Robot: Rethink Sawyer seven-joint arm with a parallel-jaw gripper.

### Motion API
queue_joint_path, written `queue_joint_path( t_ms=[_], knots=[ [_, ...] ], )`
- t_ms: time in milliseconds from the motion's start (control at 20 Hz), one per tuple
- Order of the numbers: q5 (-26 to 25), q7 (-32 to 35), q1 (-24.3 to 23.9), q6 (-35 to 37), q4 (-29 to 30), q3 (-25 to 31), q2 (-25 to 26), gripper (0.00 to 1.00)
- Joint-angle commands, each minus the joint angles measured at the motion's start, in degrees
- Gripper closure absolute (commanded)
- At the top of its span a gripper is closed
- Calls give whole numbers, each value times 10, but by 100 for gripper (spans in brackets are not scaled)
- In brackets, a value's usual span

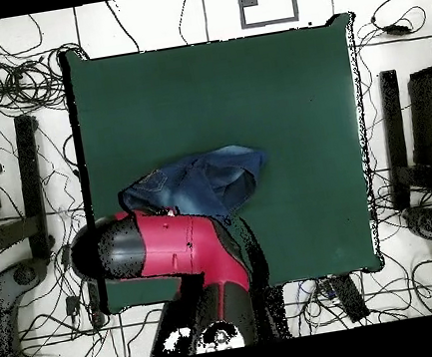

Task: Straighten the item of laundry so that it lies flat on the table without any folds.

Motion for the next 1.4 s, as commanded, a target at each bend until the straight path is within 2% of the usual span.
queue_joint_path(
  t_ms=[50,200,450,750,1100,1400],
  knots=[
    [-7,40,-26,16,71,33,-68,100],
    [-7,35,-31,37,80,39,-88,100],
    [-21,23,-35,179,64,35,-135,100],
    [-33,9,-46,274,40,38,-164,100],
    [-35,-29,-78,299,38,53,-172,100],
    [-43,-30,-91,349,31,58,-195,100]
  ],
)
